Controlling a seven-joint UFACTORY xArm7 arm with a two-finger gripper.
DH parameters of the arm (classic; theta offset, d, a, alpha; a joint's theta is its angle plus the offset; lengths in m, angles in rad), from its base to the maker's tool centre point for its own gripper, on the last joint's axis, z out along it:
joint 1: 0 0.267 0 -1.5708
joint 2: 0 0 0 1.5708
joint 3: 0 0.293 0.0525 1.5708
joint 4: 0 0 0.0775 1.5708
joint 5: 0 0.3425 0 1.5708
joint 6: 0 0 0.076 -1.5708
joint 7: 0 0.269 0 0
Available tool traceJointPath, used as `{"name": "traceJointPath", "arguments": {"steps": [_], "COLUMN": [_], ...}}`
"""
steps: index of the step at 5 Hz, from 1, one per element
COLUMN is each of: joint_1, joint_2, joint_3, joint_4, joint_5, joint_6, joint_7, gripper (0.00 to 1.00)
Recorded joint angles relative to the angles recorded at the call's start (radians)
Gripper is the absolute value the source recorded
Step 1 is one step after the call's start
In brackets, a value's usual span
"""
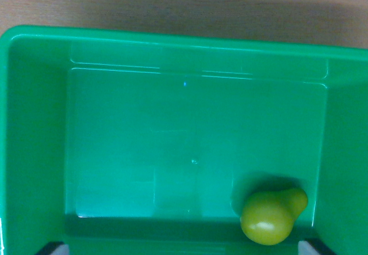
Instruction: Pick fruit
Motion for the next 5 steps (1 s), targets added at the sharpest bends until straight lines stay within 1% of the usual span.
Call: {"name": "traceJointPath", "arguments": {"steps": [1, 2, 3, 4, 5], "joint_1": [0.0, -0.0066, -0.0066, -0.015, -0.015], "joint_2": [0.0, 0.006, 0.006, 0.013, 0.013], "joint_3": [0.0, -0.003, -0.003, -0.006, -0.006], "joint_4": [0.0, -0.021, -0.021, -0.047, -0.047], "joint_5": [0.0, -0.0042, -0.0042, -0.0096, -0.0096], "joint_6": [0.0, -0.022, -0.022, -0.049, -0.049], "joint_7": [0.0, 0.022, 0.022, 0.049, 0.049], "gripper": [0.0, 0.0, 0.0, 0.0, 0.0]}}
